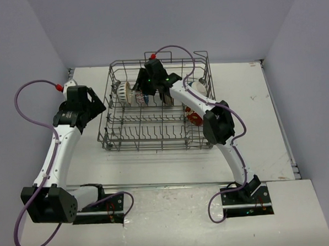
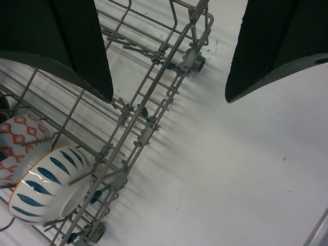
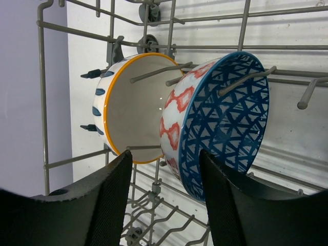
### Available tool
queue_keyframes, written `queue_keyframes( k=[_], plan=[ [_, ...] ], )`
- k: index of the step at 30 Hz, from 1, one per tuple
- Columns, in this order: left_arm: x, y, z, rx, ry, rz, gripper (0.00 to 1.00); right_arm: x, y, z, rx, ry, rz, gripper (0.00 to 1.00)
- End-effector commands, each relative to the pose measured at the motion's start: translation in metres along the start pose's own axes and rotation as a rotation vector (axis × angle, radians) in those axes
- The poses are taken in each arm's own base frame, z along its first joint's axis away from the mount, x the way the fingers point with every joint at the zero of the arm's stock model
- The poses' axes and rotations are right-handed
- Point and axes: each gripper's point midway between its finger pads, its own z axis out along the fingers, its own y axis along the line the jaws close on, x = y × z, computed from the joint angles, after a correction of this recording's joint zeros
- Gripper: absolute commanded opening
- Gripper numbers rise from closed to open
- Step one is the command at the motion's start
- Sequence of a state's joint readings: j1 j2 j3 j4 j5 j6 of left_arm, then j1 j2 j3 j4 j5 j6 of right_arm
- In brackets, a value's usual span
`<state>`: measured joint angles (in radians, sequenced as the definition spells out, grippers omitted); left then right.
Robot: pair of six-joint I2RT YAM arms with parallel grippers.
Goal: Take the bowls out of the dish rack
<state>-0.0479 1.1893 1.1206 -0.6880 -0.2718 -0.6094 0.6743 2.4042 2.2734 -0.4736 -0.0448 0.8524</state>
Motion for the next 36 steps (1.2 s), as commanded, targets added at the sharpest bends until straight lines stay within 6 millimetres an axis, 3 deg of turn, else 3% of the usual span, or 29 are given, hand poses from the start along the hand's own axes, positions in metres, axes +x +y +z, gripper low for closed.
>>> queue_keyframes(
  k=[1,13,24,27,30,36],
  plan=[
    [-0.005,-0.006,0.002,0.019,-0.029,-0.020,0.89,-0.007,0.015,0.002,-0.053,-0.023,0.012,0.54],
    [-0.006,-0.005,0.000,0.022,-0.036,-0.024,0.89,-0.008,0.003,0.008,-0.033,-0.021,0.036,0.47],
    [-0.003,-0.005,0.004,0.023,-0.030,-0.012,0.89,-0.013,-0.009,0.006,-0.020,-0.042,0.072,0.34],
    [-0.005,-0.007,0.004,0.026,-0.034,-0.010,0.89,-0.012,-0.015,0.009,-0.016,-0.028,0.089,0.27],
    [-0.007,-0.007,0.005,0.026,-0.035,-0.006,0.89,-0.011,-0.018,0.009,-0.016,-0.026,0.092,0.15],
    [-0.004,-0.007,0.007,0.022,-0.029,-0.004,0.89,-0.014,-0.016,0.004,-0.036,-0.033,0.099,0.05]
  ],
)
